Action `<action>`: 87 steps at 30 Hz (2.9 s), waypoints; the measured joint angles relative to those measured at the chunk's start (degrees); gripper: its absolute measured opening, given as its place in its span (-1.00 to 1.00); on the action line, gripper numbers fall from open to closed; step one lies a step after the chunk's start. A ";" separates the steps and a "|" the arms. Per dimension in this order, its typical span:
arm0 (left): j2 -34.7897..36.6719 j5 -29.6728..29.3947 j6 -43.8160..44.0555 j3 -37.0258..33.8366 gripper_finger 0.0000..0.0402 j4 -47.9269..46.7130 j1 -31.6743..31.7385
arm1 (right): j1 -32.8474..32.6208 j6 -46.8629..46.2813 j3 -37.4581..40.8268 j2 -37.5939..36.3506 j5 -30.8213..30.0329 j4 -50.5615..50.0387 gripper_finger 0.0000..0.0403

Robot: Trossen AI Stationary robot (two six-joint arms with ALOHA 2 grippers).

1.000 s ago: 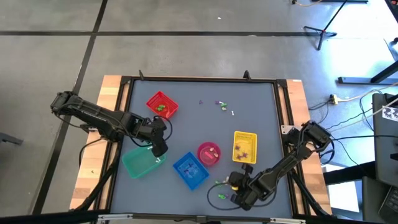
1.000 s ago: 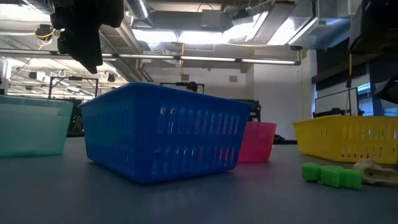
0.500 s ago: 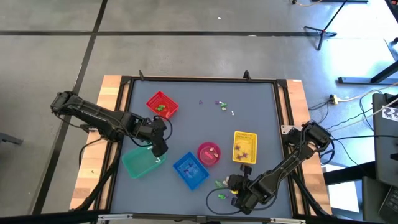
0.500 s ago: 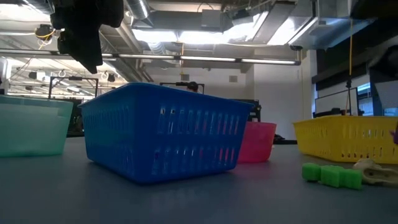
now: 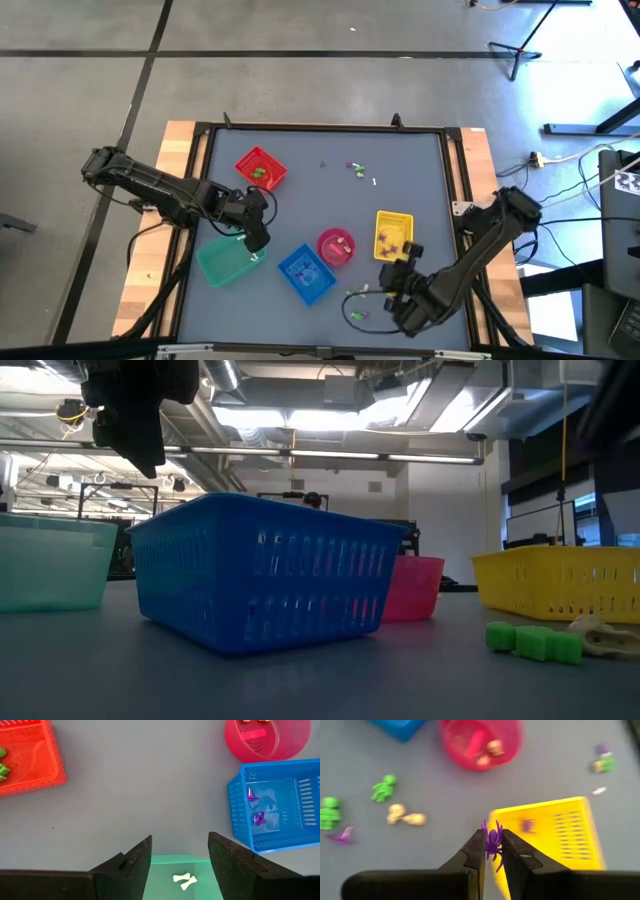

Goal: Sort Halloween decoration
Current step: Put the violet spider toy into the yellow bin, then put the violet witch hat toy into the blue bin

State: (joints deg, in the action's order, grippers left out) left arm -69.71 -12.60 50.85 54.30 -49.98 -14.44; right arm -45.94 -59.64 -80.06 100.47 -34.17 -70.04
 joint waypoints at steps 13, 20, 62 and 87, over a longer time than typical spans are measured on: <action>0.00 -6.36 -1.45 -0.02 -0.11 4.09 0.84 | 9.49 7.78 14.62 -12.94 5.64 0.21 -0.75; 0.00 -6.52 -12.41 -0.02 -0.11 20.34 5.02 | 14.29 17.50 20.87 -18.75 8.86 3.94 -0.75; -36.66 20.38 -47.03 29.42 -0.11 40.44 37.56 | 19.40 51.34 21.67 -50.79 3.33 4.14 -0.75; -47.95 22.59 -62.27 30.93 -0.11 27.42 45.11 | 20.17 57.38 23.78 -56.95 -0.18 8.66 -0.75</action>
State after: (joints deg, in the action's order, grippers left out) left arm -117.66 9.99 -11.42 85.23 -22.55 30.68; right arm -25.77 -2.26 -56.28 43.52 -34.36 -61.38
